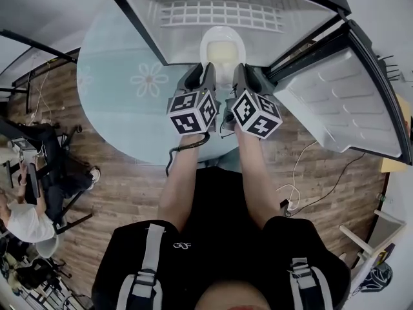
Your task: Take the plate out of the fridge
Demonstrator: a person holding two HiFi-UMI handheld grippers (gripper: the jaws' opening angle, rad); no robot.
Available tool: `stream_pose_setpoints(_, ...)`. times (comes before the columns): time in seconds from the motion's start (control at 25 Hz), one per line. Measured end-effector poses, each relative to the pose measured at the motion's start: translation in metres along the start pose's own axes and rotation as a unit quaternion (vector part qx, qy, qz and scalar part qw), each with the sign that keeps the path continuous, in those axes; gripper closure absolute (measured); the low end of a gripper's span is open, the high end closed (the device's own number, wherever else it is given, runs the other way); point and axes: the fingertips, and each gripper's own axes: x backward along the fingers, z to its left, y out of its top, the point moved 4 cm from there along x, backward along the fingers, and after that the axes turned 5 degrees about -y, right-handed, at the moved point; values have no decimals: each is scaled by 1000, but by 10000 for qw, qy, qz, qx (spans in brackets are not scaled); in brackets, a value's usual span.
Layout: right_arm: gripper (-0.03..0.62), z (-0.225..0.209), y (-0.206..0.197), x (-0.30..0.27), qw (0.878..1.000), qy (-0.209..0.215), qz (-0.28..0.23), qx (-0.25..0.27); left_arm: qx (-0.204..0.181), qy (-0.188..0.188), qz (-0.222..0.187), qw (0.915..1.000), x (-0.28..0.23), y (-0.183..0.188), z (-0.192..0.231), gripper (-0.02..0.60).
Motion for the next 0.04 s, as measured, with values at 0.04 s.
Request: stream_pose_setpoints(0.04,534,1,-1,0,10000,5,12,0,8,12,4,10000,1,-1,1,474)
